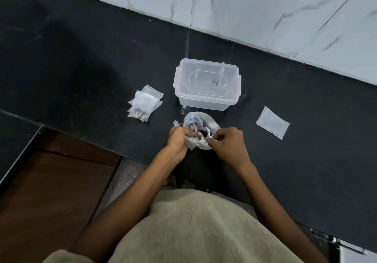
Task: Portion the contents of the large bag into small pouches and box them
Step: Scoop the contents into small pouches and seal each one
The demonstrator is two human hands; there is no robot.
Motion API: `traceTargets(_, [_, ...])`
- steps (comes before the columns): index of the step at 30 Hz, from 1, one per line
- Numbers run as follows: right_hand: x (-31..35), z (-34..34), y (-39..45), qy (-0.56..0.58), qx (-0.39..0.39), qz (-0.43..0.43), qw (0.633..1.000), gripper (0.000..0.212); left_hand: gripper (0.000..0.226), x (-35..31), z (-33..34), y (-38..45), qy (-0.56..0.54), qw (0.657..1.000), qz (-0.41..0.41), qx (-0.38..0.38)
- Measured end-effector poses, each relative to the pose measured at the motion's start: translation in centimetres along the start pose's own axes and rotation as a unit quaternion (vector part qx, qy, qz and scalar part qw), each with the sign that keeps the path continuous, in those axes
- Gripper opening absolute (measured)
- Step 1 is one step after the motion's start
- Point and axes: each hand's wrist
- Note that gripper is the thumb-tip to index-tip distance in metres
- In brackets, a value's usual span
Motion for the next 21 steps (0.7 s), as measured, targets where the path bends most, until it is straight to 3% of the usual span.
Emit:
traceTargets(5, [-0.2, 0.1, -0.3, 0.106, -0.015, 0.116, 0.987, 0.019, 0.042, 0.0, 0.0, 0.2, 0.039, 0.999, -0.010, 0.026])
traceTargets(9, [-0.2, 0.7, -0.5, 0.081, -0.041, 0.083, 0.992, 0.020, 0.041, 0.3, -0.2, 0.2, 0.029, 0.997, -0.003, 0.076])
traceTargets(13, [-0.3, 0.5, -0.2, 0.056, 0.006, 0.019, 0.998, 0.018, 0.061, 0.2, -0.9, 0.8, 0.026, 0.996, 0.019, 0.089])
traceTargets(17, [-0.7, 0.3, 0.0, 0.165, 0.049, 0.066, 0.983, 0.018, 0.069, 0.7, -1.9, 0.9, 0.031, 0.996, 0.041, 0.069])
traceTargets(21, [-0.8, 0.9, -0.2, 0.184, 0.022, 0.131, 0.974, 0.021, 0.082, 0.6, -2.1, 0.6, 0.029, 0.990, 0.050, 0.130])
Point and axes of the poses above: each hand's wrist, its own y-axis towards the middle knuckle, its own z-axis out of the palm, x = y × z, and after that the axes turned 5 degrees about x, right-handed
